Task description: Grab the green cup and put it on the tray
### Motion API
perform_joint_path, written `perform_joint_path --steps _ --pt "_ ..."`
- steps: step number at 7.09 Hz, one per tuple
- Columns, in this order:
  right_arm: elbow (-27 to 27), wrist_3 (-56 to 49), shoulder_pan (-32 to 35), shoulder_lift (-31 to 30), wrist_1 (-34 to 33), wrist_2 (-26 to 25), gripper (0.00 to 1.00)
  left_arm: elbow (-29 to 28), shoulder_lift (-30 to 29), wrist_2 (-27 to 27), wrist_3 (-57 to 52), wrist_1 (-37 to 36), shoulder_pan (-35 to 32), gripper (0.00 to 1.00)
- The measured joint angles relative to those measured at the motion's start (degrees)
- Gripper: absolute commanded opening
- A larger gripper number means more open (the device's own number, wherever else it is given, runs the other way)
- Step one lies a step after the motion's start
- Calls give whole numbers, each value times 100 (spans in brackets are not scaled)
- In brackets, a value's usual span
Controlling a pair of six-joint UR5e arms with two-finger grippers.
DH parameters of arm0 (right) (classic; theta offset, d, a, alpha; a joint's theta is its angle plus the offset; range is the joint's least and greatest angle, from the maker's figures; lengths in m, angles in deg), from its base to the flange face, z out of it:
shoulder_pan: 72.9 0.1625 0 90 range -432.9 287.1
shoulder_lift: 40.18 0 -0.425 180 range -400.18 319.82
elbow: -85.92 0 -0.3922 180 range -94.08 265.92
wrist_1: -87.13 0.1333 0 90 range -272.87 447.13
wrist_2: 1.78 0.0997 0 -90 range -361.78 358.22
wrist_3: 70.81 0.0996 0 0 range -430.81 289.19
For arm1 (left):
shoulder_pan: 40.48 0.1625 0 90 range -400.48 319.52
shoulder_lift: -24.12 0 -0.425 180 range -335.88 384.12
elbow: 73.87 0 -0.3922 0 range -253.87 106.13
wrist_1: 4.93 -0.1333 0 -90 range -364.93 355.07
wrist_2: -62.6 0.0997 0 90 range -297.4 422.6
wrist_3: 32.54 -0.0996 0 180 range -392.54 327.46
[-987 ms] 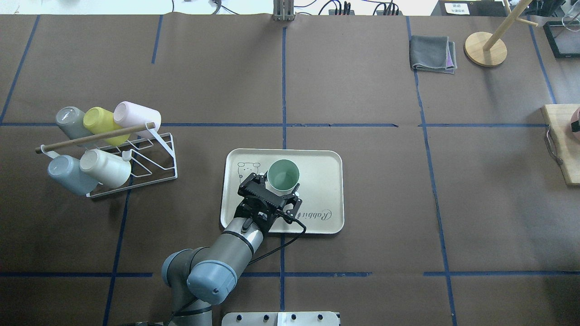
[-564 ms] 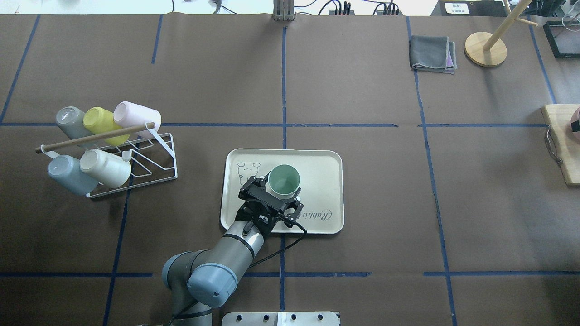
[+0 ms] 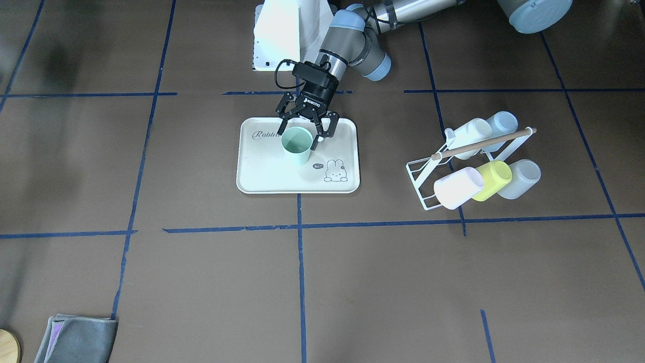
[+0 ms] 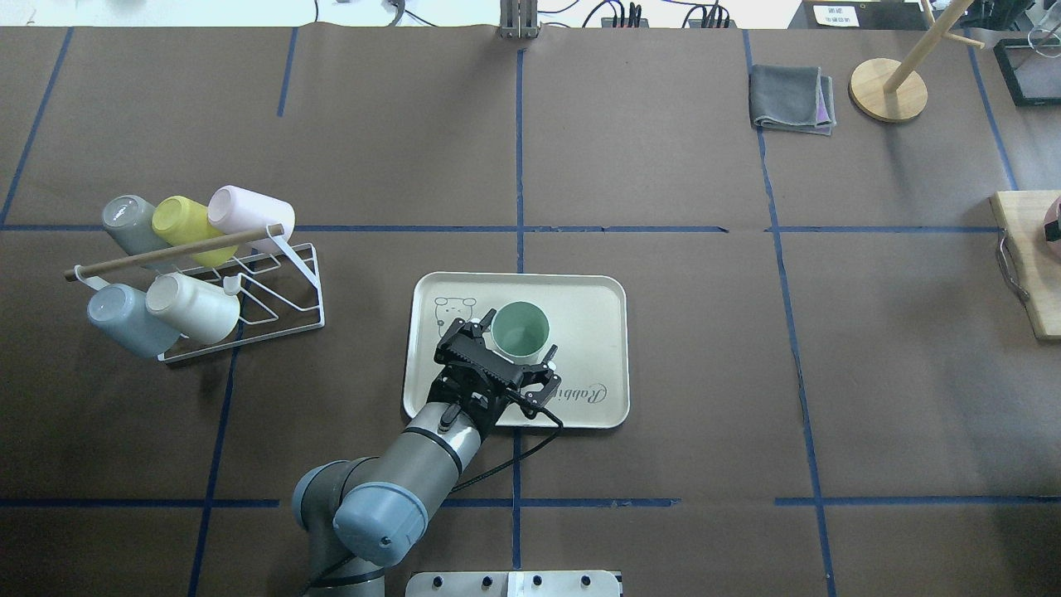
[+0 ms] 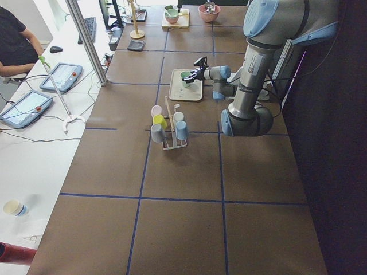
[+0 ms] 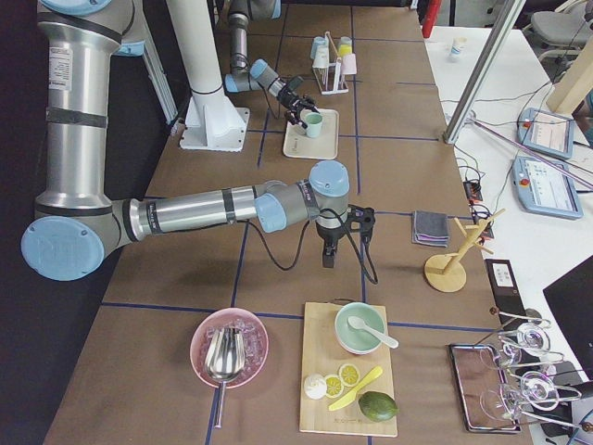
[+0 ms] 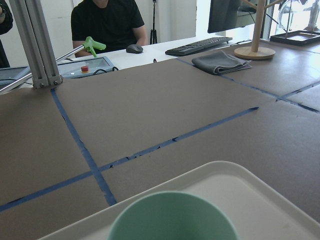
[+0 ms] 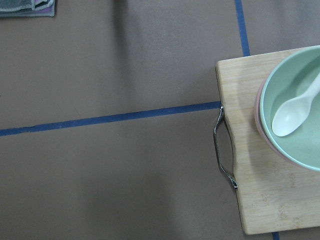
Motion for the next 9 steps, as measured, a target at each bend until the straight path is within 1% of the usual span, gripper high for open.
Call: perform_joint_path --steps 2,4,6,9 --pt "1 2 0 14 1 3 100 618 106 12 -592 -88 -23 100" --pt "-2 2 0 17 13 18 100 1185 124 23 -781 -116 -99 100" --pt "-1 0 15 12 -5 10 100 1393 152 25 -789 -421 -443 100" --pt "-11 -8 33 17 -73 -6 100 1442 282 11 -715 -1005 -1079 99"
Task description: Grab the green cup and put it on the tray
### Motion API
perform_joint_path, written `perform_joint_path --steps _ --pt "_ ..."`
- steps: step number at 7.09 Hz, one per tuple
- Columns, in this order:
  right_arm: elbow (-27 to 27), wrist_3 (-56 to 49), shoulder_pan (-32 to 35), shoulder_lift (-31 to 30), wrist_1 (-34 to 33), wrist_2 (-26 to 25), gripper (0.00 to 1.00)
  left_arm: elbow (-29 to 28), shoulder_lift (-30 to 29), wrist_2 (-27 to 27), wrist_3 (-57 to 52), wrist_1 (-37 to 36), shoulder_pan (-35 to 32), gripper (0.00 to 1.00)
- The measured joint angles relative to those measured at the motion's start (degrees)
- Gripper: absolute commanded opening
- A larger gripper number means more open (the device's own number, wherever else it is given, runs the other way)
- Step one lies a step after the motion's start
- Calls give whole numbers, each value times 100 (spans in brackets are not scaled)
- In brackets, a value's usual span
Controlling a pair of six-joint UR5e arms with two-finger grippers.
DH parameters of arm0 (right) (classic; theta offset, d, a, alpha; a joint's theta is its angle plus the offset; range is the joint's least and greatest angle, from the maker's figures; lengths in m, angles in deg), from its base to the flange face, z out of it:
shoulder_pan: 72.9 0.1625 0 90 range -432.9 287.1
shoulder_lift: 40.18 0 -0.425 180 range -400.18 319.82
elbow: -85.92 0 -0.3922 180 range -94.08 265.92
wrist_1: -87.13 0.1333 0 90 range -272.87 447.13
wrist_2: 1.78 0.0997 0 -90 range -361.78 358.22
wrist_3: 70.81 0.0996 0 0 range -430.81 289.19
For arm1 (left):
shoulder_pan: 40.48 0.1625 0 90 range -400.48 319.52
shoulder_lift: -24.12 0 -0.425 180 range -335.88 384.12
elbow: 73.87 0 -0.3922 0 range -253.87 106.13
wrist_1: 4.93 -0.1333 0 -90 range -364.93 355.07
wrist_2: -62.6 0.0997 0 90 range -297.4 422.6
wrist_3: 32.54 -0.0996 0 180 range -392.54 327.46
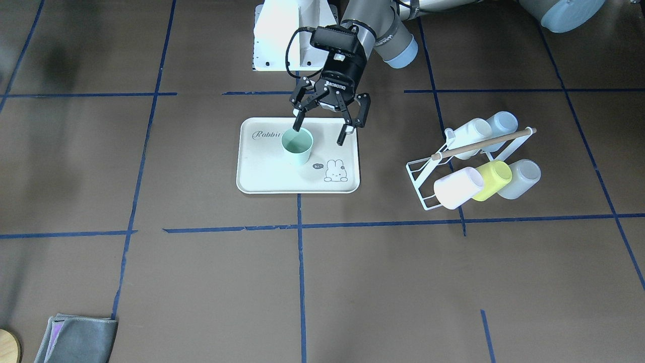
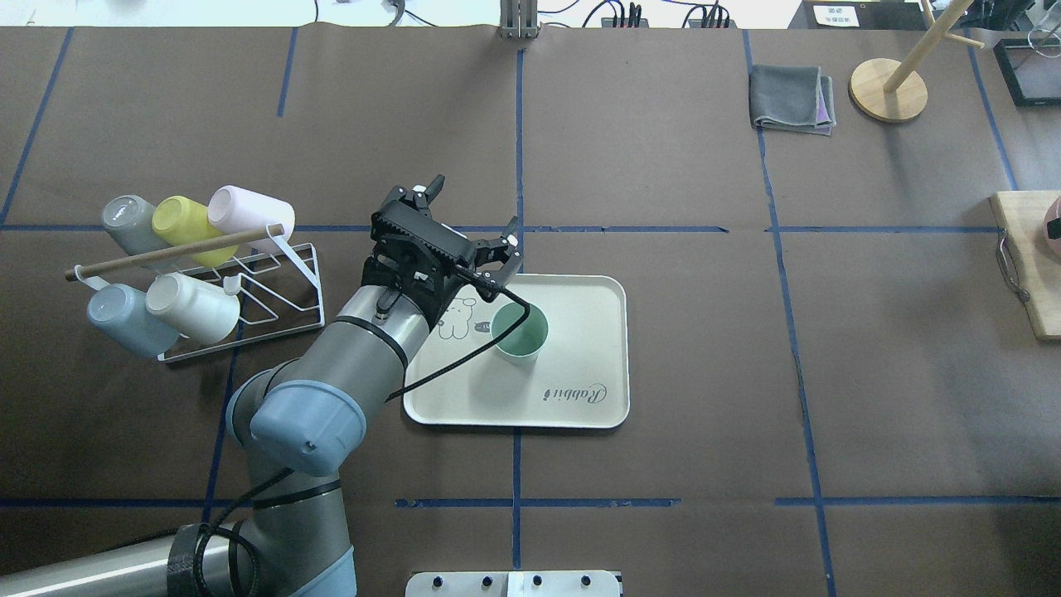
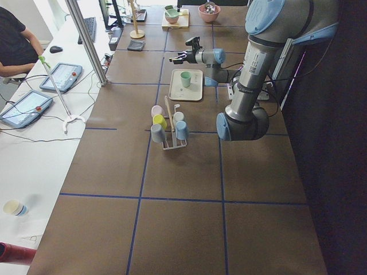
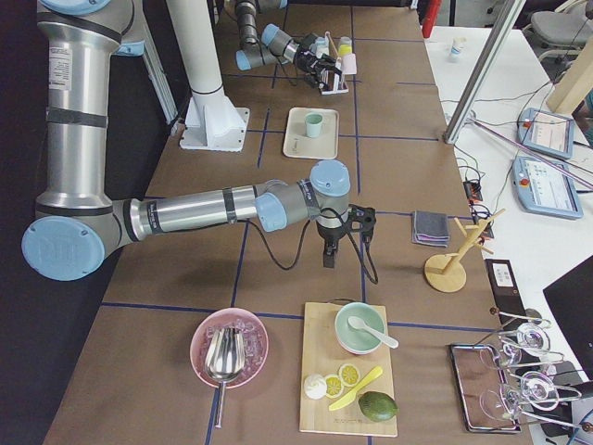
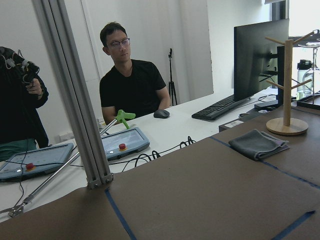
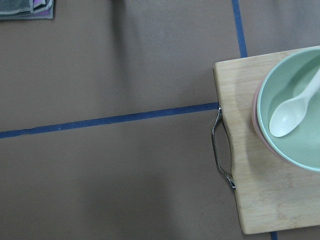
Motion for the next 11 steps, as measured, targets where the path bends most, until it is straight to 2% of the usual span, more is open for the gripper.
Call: perform_joint_path --steps 2,4,6,11 --pt "-6 -1 5 3 -2 2 100 48 22 -330 218 -531 -512 99" --pt "-11 -1 8 8 -2 10 100 308 287 -1268 835 -1213 -1124 99" --pt "-12 -1 9 4 -9 41 100 611 955 -2315 1024 -1793 -1794 99" --pt "-136 6 45 14 -8 66 100 578 2272 -6538 1478 -2619 -4399 99"
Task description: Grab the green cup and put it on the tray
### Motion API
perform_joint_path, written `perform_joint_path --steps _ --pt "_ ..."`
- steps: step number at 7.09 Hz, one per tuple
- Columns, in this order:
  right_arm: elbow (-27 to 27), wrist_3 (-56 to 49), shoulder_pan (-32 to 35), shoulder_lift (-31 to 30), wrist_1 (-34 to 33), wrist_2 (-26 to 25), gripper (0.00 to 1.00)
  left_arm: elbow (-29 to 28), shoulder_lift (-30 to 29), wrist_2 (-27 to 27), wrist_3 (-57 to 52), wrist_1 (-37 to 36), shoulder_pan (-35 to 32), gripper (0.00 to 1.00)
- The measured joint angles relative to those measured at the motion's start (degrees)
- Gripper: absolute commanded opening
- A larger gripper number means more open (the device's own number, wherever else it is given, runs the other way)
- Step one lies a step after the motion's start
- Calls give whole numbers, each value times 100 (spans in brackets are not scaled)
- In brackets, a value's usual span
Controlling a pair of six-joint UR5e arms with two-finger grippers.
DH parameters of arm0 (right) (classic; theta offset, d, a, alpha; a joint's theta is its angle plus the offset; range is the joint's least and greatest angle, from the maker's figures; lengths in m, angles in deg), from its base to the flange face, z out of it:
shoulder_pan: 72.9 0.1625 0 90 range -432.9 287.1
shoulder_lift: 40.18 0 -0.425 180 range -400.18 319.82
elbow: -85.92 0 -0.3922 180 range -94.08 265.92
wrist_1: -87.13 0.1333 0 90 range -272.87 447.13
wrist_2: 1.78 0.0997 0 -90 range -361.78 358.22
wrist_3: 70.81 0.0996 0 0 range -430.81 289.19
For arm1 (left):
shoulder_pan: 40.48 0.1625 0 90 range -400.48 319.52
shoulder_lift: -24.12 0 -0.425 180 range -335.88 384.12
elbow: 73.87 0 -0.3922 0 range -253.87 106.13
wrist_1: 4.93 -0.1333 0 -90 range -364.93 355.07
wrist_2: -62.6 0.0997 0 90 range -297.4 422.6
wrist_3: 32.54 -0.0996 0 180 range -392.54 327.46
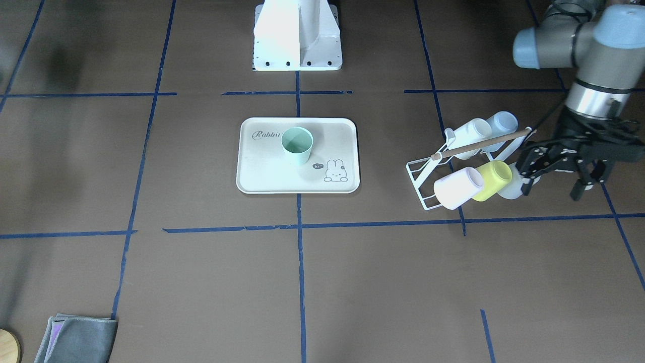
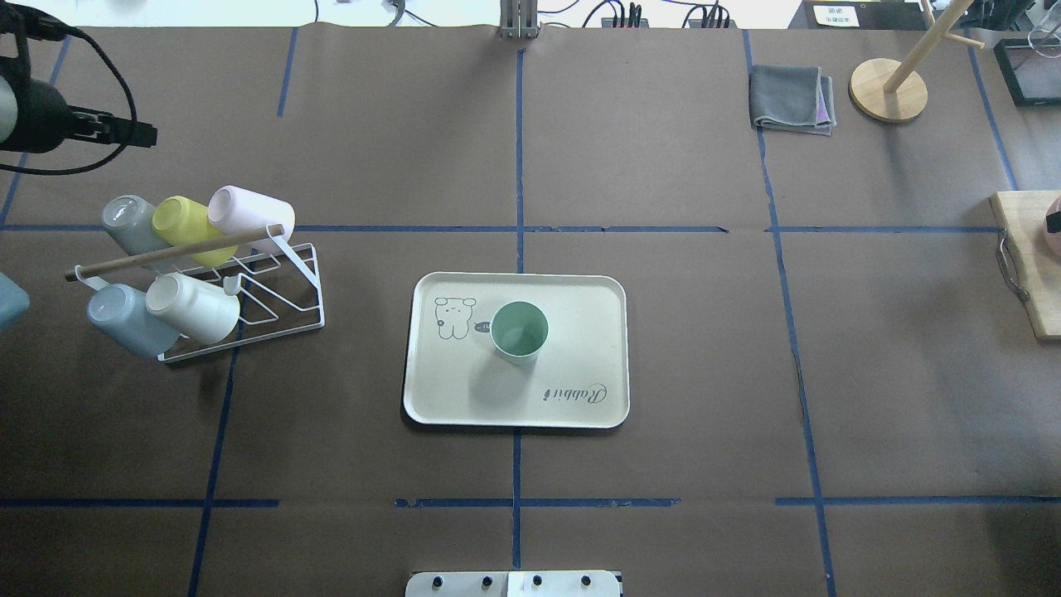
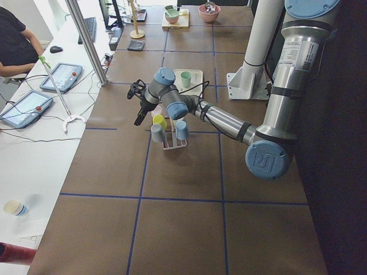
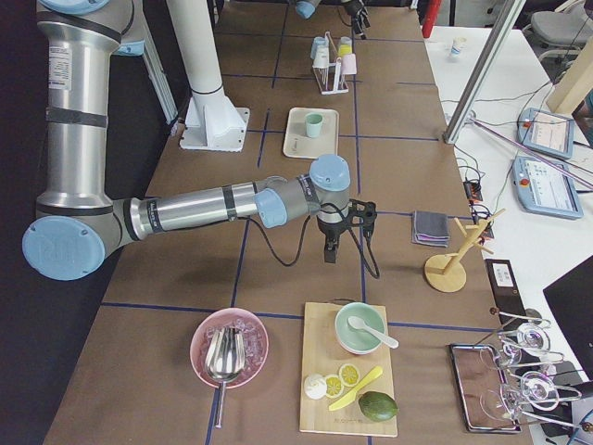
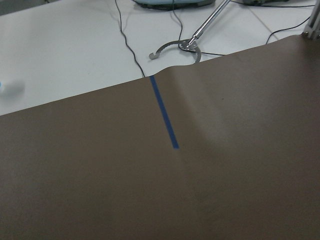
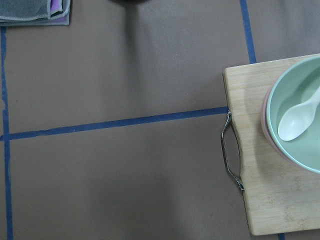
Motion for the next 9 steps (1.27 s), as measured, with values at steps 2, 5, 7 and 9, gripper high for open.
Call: perform_joint_path --steps 2,5,7,9 --pt "24 -138 63 -10 -17 9 100 -23 297 -1244 -307 -733 -803 99" --pt "92 -988 296 21 -550 5 100 -68 652 -1665 -2854 -1878 -1762 99" --pt "112 -1768 562 182 -1281 10 100 -131 734 -1999 -4039 -2739 -2182 100" --pt "128 -2411 832 261 -1845 22 100 -306 886 -2440 -4475 -3160 -2329 100"
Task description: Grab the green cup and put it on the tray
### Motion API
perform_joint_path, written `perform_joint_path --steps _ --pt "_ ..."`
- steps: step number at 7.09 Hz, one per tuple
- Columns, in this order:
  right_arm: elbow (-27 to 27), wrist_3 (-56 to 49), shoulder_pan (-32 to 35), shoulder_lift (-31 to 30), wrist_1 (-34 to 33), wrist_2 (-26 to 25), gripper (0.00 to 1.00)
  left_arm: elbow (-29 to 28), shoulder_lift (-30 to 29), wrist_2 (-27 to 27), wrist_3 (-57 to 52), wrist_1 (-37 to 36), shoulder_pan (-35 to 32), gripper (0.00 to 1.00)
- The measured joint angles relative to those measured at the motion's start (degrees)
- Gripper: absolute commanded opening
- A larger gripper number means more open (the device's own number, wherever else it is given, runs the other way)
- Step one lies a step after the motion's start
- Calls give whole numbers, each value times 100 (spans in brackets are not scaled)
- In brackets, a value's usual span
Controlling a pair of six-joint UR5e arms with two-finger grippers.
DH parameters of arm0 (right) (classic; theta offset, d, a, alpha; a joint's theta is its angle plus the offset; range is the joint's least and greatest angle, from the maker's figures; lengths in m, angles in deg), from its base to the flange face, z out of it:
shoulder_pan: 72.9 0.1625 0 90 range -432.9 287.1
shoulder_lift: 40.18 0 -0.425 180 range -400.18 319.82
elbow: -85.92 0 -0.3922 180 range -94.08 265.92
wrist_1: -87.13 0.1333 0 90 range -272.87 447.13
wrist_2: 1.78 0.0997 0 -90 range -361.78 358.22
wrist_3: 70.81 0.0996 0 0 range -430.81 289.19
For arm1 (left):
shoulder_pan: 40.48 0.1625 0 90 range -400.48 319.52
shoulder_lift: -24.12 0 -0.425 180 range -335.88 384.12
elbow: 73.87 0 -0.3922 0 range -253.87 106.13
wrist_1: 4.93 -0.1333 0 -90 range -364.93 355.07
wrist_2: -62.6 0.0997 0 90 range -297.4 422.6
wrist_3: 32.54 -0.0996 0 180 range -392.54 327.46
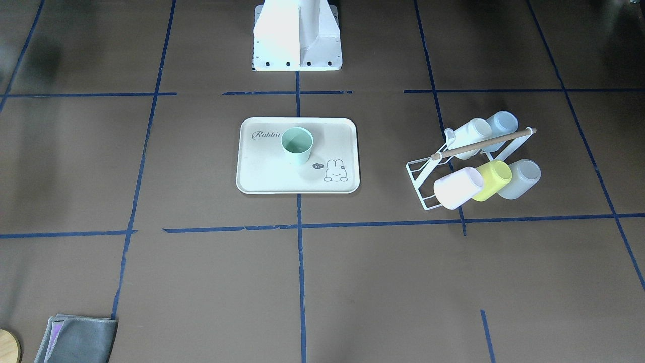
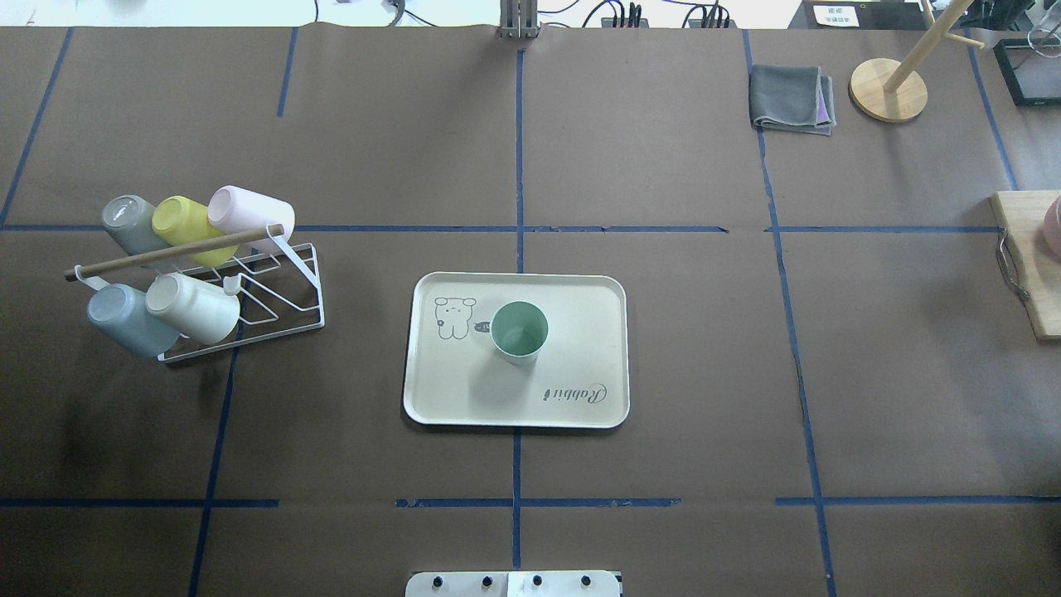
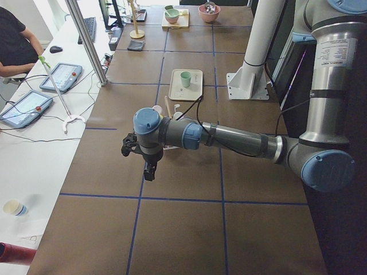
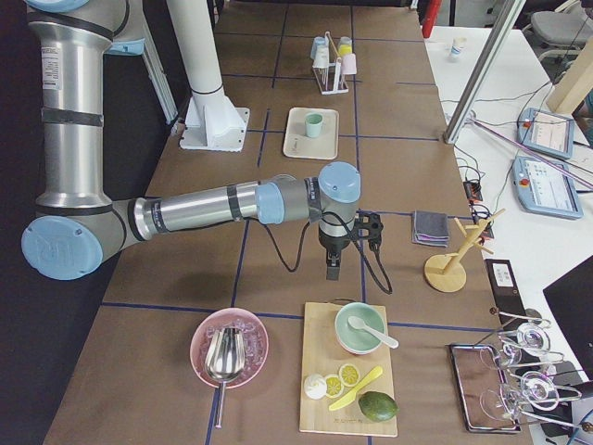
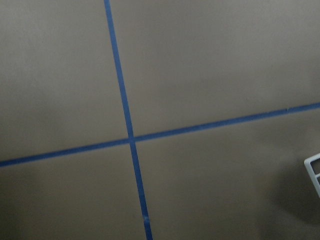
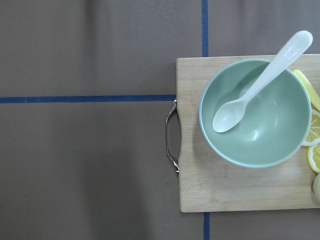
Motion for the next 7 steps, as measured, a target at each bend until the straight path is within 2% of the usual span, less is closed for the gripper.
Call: perform_joint_path --steps 3,7 --pt "63 -862 247 -141 -515 12 100 33 100 -124 137 -420 -21 100" --pt "239 -1127 445 -265 -565 -29 100 83 214 -95 93 -354 -13 100"
